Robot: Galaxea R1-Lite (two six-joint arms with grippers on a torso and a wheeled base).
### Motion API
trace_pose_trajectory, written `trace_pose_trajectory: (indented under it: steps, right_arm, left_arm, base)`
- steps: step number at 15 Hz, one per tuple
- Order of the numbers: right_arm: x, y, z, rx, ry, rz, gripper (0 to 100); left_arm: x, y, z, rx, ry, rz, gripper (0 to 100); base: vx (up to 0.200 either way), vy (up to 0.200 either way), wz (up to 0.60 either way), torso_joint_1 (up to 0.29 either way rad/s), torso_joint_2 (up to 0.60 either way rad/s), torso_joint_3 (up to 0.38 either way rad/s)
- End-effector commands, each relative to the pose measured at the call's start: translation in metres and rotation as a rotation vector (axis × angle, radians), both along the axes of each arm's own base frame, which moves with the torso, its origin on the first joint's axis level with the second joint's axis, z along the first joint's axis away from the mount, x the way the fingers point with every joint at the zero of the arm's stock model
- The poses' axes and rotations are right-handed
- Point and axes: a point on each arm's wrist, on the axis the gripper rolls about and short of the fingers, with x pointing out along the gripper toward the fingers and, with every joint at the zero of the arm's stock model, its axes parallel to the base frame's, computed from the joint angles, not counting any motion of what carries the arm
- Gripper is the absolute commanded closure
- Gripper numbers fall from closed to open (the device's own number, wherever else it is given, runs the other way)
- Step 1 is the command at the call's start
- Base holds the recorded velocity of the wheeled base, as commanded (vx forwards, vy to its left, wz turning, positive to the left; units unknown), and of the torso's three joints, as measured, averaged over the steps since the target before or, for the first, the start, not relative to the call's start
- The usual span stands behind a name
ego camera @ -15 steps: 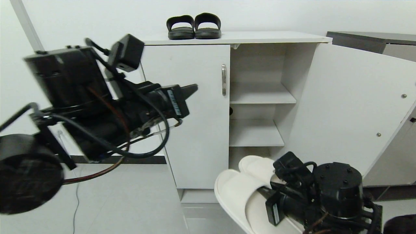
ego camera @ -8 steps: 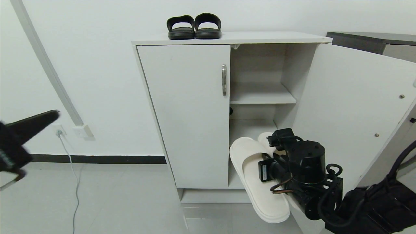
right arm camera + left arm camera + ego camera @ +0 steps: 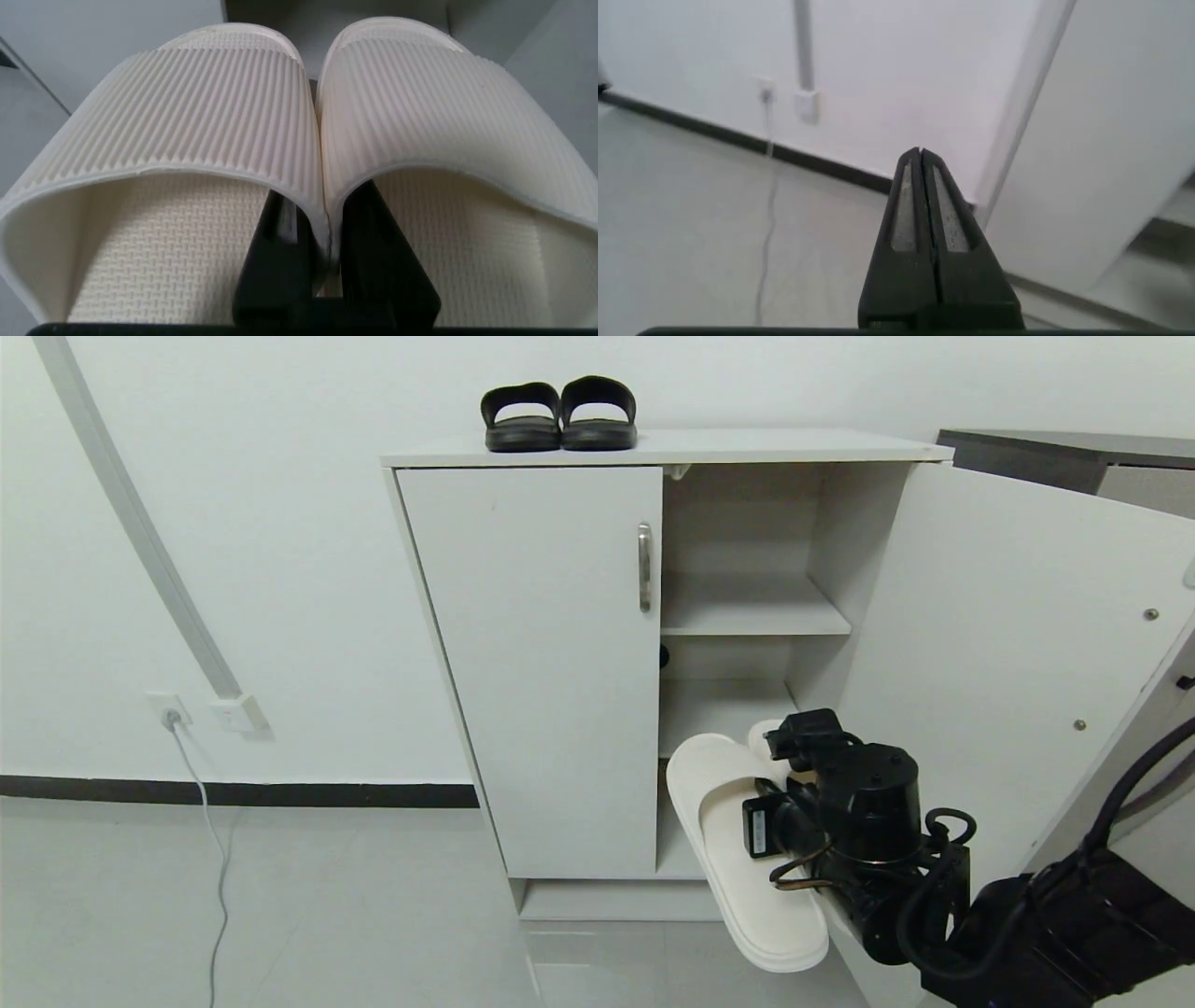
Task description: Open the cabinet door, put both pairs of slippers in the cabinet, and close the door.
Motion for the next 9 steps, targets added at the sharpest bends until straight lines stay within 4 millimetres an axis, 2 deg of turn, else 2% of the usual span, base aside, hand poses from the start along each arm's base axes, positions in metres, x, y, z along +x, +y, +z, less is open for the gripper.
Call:
trace_pose_trajectory:
  steps: [1, 4, 7, 9]
  right_arm:
    - [0.000, 0.000, -0.001, -0.001, 0.001, 0.001, 100]
    - [-0.001, 0.000, -0.002, -0.003, 0.005, 0.002, 100]
    - [-0.001, 0.000, -0.005, -0.010, 0.011, 0.004, 100]
    - [0.000, 0.001, -0.007, -0.013, 0.015, 0.005, 100]
  left_arm:
    - [-0.011, -0.001, -0.051, 0.020, -0.031, -0.001, 100]
    - [-0.007, -0.003, -0.060, 0.039, -0.038, -0.125, 100]
    - [-0.006, -0.009, -0.065, 0.062, 0.011, -0.395, 100]
    - [-0.006, -0.009, -0.064, 0.077, 0.007, -0.401, 100]
  base:
    - [0.000, 0.000, 0.00, 0.000, 0.00, 0.000]
    - [0.000, 0.000, 0.00, 0.000, 0.00, 0.000]
    - [0.000, 0.000, 0.00, 0.000, 0.00, 0.000]
    - [0.000, 0.000, 0.00, 0.000, 0.00, 0.000]
